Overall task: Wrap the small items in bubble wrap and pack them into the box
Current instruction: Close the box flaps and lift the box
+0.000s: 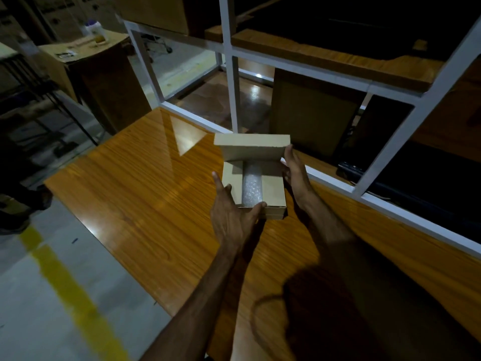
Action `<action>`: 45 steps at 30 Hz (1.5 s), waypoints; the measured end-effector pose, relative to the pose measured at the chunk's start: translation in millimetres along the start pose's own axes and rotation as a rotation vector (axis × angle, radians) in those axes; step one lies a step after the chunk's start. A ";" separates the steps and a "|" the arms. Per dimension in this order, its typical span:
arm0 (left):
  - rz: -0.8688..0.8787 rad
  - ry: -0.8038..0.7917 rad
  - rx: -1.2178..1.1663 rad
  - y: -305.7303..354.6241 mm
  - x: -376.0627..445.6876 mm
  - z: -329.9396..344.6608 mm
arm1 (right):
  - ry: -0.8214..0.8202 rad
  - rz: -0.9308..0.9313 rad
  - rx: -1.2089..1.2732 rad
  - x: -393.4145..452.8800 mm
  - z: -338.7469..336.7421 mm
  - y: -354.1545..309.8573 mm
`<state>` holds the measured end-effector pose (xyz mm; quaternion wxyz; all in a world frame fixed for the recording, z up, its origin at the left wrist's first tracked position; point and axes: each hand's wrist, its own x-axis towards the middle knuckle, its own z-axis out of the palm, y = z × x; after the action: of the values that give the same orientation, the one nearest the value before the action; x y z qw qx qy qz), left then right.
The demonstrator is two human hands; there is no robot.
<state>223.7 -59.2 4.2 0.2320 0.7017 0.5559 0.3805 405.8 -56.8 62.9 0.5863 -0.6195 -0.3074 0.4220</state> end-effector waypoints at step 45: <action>0.200 -0.214 -0.205 -54.5 24.0 -42.9 | 0.152 -0.208 -0.460 -55.6 -11.5 61.9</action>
<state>159.0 -25.5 -4.2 0.3211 0.7628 0.4137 0.3793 383.6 -118.5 10.4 0.4919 -0.7313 -0.4124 0.2307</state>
